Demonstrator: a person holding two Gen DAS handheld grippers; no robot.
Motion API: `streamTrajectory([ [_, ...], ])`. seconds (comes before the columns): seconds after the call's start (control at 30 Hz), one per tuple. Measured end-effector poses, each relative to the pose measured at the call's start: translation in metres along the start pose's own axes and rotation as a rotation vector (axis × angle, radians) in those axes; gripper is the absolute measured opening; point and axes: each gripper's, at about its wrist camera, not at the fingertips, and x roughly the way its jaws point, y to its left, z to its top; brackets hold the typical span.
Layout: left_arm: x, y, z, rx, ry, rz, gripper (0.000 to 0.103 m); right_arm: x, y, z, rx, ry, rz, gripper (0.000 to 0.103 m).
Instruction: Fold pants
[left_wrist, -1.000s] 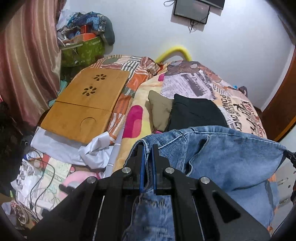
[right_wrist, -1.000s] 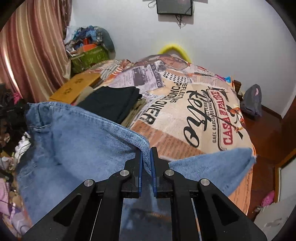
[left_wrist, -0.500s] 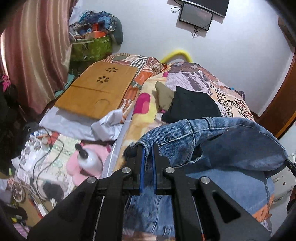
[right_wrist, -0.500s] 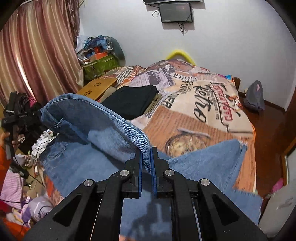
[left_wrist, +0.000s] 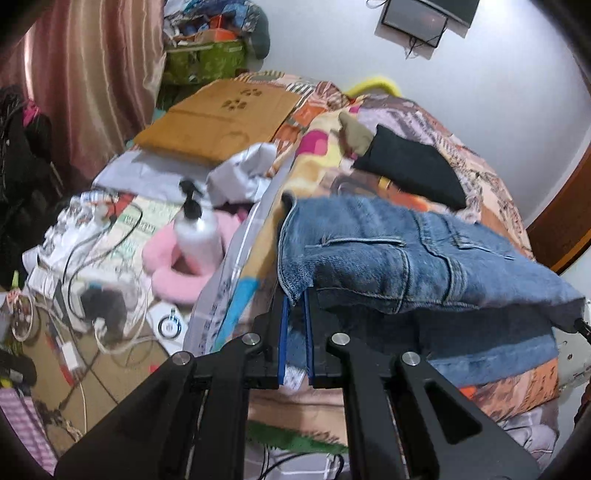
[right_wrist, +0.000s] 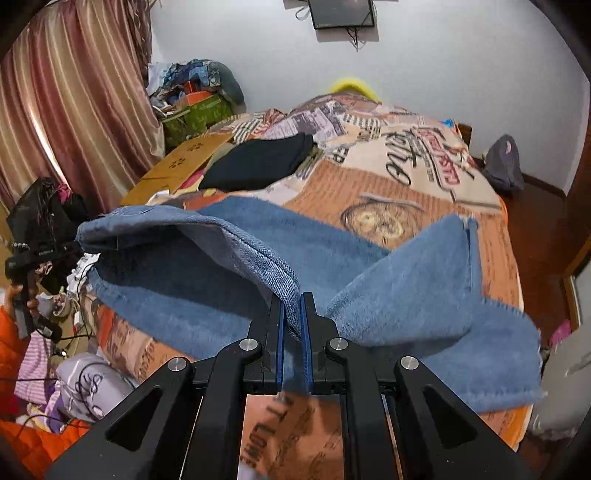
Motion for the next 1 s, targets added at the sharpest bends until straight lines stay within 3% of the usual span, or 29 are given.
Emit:
streamTrajectory([
  [0.17,0.014,0.009,-0.025,0.005,0.04,0.102,0.001,0.008,-0.001,-0.017,0.028,0.039,0.014,0.008],
  [0.27,0.013,0.018,-0.033,-0.027,0.059,0.092,0.001,0.012,-0.001,-0.028,0.045,0.069,0.03,0.011],
  [0.43,-0.014,0.003,-0.021,0.009,-0.008,0.086,0.001,0.009,0.0,-0.033,0.039,0.079,0.026,0.012],
  [0.57,-0.033,-0.032,0.0,0.081,-0.069,0.065,0.002,-0.004,-0.003,-0.031,0.036,0.062,0.002,0.024],
  [0.73,-0.042,-0.09,0.028,0.179,-0.109,0.008,0.004,-0.027,-0.025,-0.027,0.069,0.012,-0.05,0.025],
  [0.87,-0.034,-0.142,0.048,0.247,-0.112,-0.06,0.012,-0.037,-0.053,-0.013,0.104,-0.025,-0.109,0.034],
  [1.0,-0.014,-0.192,0.063,0.301,-0.094,-0.113,0.022,-0.034,-0.083,0.007,0.122,-0.038,-0.156,0.036],
])
